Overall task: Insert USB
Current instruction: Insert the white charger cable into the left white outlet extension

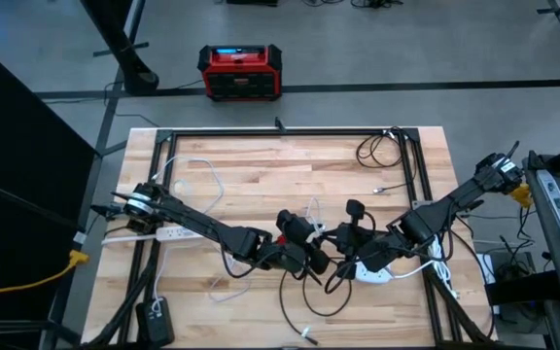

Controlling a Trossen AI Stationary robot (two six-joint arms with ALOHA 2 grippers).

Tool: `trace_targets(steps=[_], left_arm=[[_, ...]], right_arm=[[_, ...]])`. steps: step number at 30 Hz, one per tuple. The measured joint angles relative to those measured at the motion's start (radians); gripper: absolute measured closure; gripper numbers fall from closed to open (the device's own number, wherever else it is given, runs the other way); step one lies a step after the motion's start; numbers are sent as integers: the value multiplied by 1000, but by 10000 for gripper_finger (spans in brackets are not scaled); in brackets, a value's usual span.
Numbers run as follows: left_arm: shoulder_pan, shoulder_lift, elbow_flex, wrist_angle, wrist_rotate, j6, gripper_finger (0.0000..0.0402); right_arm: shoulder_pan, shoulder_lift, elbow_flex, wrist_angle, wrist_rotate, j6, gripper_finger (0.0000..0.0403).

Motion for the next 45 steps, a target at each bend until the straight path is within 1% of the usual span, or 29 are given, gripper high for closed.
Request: trace_targets(steps=[8, 12, 15, 18, 25, 31, 38, 45], left_arm=[[-8, 0, 0, 36, -13, 36, 323], [-34, 0, 0, 45, -54, 46, 333], [-55, 0, 0, 48, -117, 50, 332], [-66, 0, 1, 51, -151, 57, 329], [-67, 0, 2, 54, -150, 58, 328], [-74, -2, 3, 60, -153, 60, 323], [-79, -3, 3, 60, -157, 114, 322], [-84, -3, 3, 83, -157, 171, 300]], right_arm=[[3, -2, 1, 2, 3, 3, 403], [15, -3, 2, 6, 3, 29, 403], [30, -4, 2, 3, 24, 53, 403], [45, -7, 2, -1, 51, 61, 403], [47, -9, 2, -2, 56, 75, 403], [47, -26, 1, -4, 97, 116, 403], [50, -38, 3, -7, 121, 134, 403], [50, -38, 20, -3, 134, 132, 403]])
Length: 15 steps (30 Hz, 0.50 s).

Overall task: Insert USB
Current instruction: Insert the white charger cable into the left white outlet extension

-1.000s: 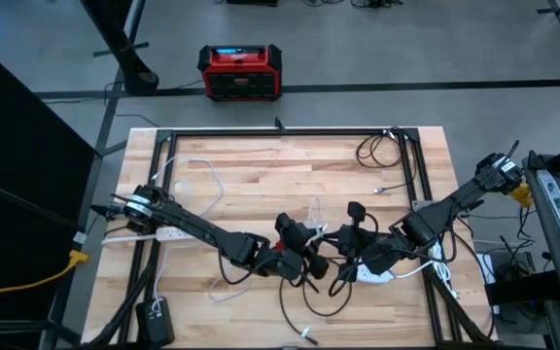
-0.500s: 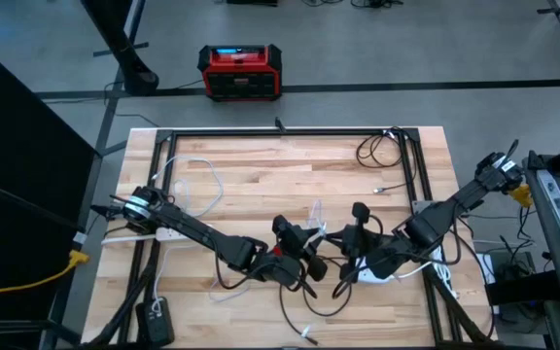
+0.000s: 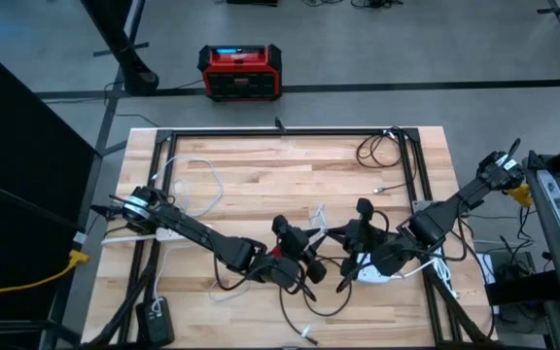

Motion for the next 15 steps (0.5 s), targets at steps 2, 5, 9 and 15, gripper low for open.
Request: trace_targets(steps=[2, 5, 9, 15], left_arm=[[-3, 0, 0, 17, 5, 27, 287], [-3, 0, 0, 20, 11, 35, 263], [-4, 0, 0, 19, 9, 36, 234], [0, 0, 0, 19, -25, 44, 211]], right_arm=[[0, 7, 0, 2, 1, 0, 403], [0, 23, 0, 1, 0, 0, 403], [0, 29, 1, 2, 0, 0, 403], [0, 31, 1, 3, 0, 0, 403]])
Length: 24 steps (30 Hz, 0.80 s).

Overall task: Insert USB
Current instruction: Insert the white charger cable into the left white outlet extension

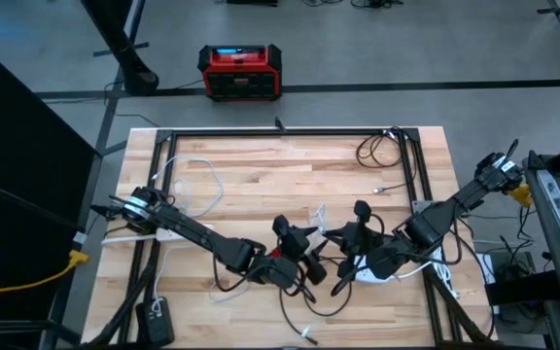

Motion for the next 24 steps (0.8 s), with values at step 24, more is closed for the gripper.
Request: trace_targets(steps=[24], left_arm=[[33, 0, 0, -16, 59, -28, 283]], right_arm=[[0, 0, 0, 6, -26, -4, 403]])
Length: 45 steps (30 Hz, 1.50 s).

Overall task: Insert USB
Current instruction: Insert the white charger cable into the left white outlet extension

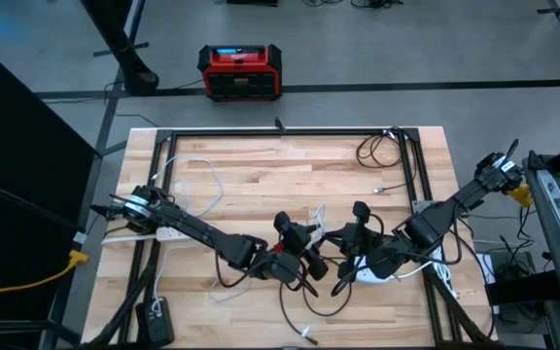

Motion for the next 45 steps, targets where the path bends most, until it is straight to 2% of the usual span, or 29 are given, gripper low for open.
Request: trace_targets(steps=[19, 31, 35, 40, 43, 45], left_arm=[[3, 1, -1, -3, -2, 3, 385], [-18, -4, 9, -61, -8, 18, 385], [-29, -17, 33, -197, -16, -67, 385], [-42, -26, 85, -434, -15, -202, 385], [-51, -32, 136, -633, -18, -319, 385], [-60, -33, 178, -828, -20, -441, 385]], right_arm=[[0, 0, 0, 0, -5, -7, 403], [0, 0, 1, -21, -43, 7, 401], [0, -5, 0, -64, -74, 10, 372], [1, -14, 0, -108, -108, 23, 302], [1, -18, 0, -119, -153, 28, 262], [6, -18, 0, -122, -168, 44, 243]])
